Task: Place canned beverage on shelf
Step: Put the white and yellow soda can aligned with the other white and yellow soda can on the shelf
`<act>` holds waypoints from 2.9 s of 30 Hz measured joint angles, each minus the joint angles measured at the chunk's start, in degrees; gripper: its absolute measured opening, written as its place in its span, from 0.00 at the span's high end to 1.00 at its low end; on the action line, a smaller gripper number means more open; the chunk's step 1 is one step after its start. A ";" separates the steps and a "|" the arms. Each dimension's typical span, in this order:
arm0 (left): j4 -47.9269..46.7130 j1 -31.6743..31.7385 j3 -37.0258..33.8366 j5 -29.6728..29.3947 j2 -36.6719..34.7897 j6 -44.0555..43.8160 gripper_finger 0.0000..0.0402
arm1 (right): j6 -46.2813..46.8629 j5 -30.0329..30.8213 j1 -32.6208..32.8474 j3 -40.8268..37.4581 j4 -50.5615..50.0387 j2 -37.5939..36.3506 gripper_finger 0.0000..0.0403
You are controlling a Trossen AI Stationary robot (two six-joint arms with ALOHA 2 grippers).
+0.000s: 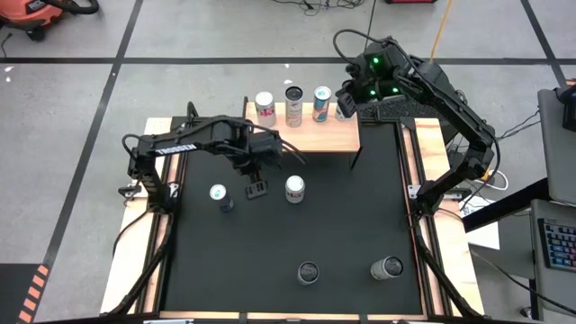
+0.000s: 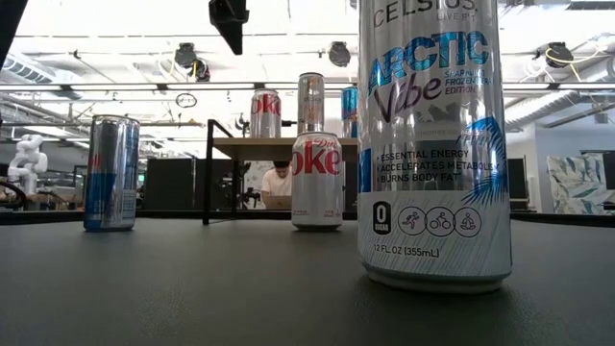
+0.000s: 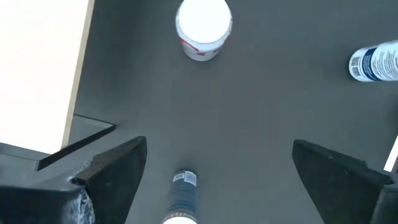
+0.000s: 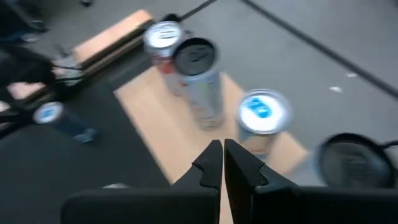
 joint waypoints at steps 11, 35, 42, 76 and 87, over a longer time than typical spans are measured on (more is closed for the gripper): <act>1.38 -1.11 0.00 -0.18 0.00 -0.06 0.01 | 0.47 -3.28 0.04 0.00 -6.74 0.00 1.00; 2.05 -1.09 0.00 -0.24 0.00 0.31 0.01 | -0.42 -3.19 0.04 0.00 -2.22 0.00 1.00; 2.03 -1.09 0.00 -0.24 0.02 0.27 0.01 | 0.78 -10.90 0.02 0.00 -3.54 0.00 0.95; 0.14 -6.66 0.00 0.04 0.02 -3.14 0.01 | -8.03 -19.56 8.36 0.00 -27.29 -0.02 0.19; 0.07 -7.25 0.00 -0.23 0.02 -3.12 0.01 | -8.01 -19.61 8.48 0.00 -18.71 0.00 0.20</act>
